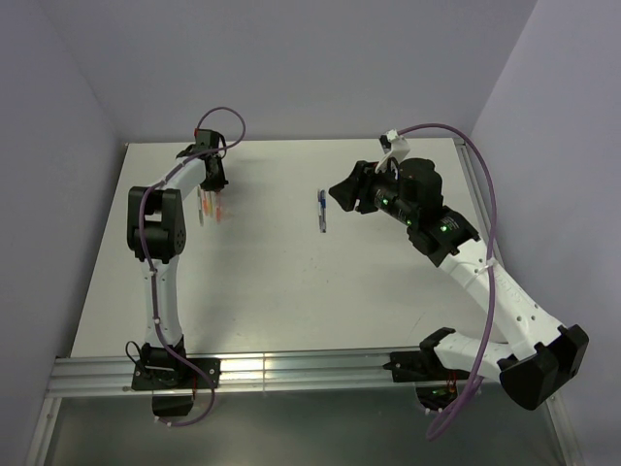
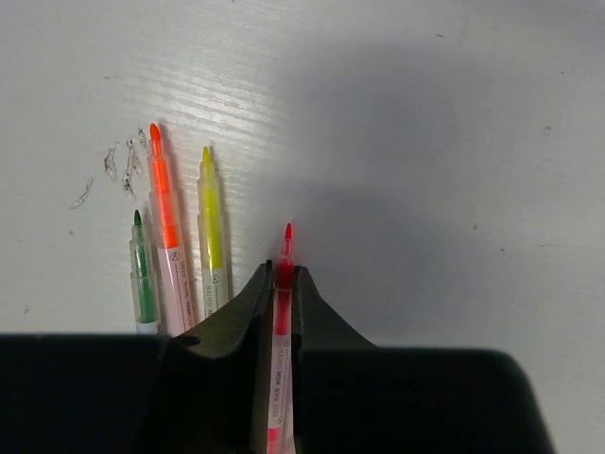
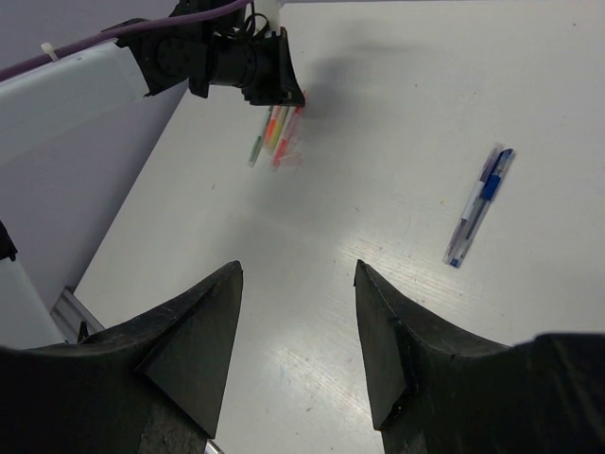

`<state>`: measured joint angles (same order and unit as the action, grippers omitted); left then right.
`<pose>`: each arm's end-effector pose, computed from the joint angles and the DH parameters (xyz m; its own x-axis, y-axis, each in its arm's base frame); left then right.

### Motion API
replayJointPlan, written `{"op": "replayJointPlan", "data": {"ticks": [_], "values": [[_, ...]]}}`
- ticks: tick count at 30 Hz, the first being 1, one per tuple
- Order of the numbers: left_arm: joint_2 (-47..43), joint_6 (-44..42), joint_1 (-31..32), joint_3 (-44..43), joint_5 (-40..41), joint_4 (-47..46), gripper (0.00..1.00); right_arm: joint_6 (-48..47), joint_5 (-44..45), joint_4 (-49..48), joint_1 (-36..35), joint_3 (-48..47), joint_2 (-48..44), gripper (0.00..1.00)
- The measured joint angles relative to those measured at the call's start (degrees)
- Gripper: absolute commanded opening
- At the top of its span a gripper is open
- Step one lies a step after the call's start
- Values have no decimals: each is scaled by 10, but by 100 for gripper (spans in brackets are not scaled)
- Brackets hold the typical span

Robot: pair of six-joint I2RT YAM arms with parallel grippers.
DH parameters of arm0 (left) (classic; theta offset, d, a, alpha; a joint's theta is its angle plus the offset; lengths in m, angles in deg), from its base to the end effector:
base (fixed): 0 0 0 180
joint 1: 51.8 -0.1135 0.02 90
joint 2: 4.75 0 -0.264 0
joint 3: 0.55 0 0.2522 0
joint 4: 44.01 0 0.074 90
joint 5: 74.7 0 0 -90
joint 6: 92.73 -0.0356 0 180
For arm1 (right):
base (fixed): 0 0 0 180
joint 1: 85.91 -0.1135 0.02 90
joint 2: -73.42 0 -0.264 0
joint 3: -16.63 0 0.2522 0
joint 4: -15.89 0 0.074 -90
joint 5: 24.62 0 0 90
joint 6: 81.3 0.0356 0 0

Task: Insert the pens into the pen caps
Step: Pick up the pen from the center of the board.

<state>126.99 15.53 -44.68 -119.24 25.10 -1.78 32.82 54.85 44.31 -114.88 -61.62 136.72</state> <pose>0.5004 -0.0564 0.1639 -0.7827 -0.2134 -0.5847 -0.2309 0.9719 -0.0456 0.2165 0.1273 0.3890 -0.4441 0.2133 -0.8702 -0.4933 0.7526 0.4363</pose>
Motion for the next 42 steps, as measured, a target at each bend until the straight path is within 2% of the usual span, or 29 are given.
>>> {"op": "replayJointPlan", "data": {"ticks": [15,25,29,34,42], "values": [[-3,5,3,-12,-5,23,0,0,-7,0,0,0,2,58],[-60,12,12,-21,6,57,0,0,-14,3,0,0,2,57],[-120,38,17,-5,4,54,0,-4,-32,2,0,0,2,56],[-258,94,41,89,-32,9,0,-2,-75,-19,0,1,2,59],[-461,189,140,209,-109,-110,0,26,-152,-111,1,12,36,62]]}}
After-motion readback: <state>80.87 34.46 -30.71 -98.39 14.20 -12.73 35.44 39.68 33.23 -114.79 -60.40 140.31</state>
